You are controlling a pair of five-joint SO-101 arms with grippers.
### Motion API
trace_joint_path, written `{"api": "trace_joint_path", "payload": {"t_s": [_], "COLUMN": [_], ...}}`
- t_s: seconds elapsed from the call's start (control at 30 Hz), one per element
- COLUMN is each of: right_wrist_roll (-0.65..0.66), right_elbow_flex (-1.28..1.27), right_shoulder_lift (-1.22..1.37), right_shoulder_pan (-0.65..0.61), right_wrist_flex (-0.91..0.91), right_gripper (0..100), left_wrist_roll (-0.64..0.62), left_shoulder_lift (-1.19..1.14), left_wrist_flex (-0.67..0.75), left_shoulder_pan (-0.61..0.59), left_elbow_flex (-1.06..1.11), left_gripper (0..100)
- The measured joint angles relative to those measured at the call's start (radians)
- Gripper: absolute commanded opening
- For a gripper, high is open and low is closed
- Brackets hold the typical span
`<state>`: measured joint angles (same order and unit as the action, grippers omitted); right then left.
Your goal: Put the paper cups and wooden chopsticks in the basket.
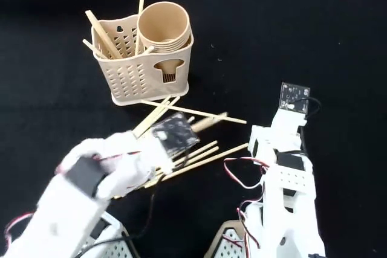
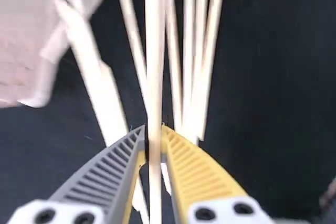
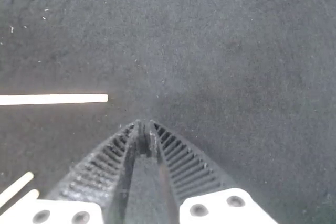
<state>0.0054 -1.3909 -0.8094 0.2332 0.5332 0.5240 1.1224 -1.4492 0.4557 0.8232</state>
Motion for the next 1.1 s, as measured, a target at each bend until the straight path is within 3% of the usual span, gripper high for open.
{"api": "trace_joint_path", "payload": {"t_s": [0.13,0.27,0.4,0.57,0.73,0.9,1.1], "right_wrist_roll": [0.000,0.000,0.000,0.000,0.000,0.000,0.000], "right_elbow_flex": [0.000,0.000,0.000,0.000,0.000,0.000,0.000], "right_shoulder_lift": [0.000,0.000,0.000,0.000,0.000,0.000,0.000], "right_shoulder_pan": [0.000,0.000,0.000,0.000,0.000,0.000,0.000], "right_wrist_flex": [0.000,0.000,0.000,0.000,0.000,0.000,0.000], "right_gripper": [1.5,1.5,1.5,1.5,1.5,1.5,1.5], "left_wrist_roll": [-0.009,-0.035,-0.209,-0.456,-0.545,-0.583,-0.603], "left_shoulder_lift": [0.167,0.265,0.285,0.284,0.221,0.048,-0.232], "left_wrist_flex": [0.055,0.258,0.528,0.911,1.264,1.405,1.441], "left_shoulder_pan": [-0.124,-0.302,-0.422,-0.457,-0.460,-0.460,-0.460], "left_elbow_flex": [-0.081,-0.101,-0.078,0.060,0.167,0.164,0.014], "left_gripper": [3,3,3,3,3,3,3]}}
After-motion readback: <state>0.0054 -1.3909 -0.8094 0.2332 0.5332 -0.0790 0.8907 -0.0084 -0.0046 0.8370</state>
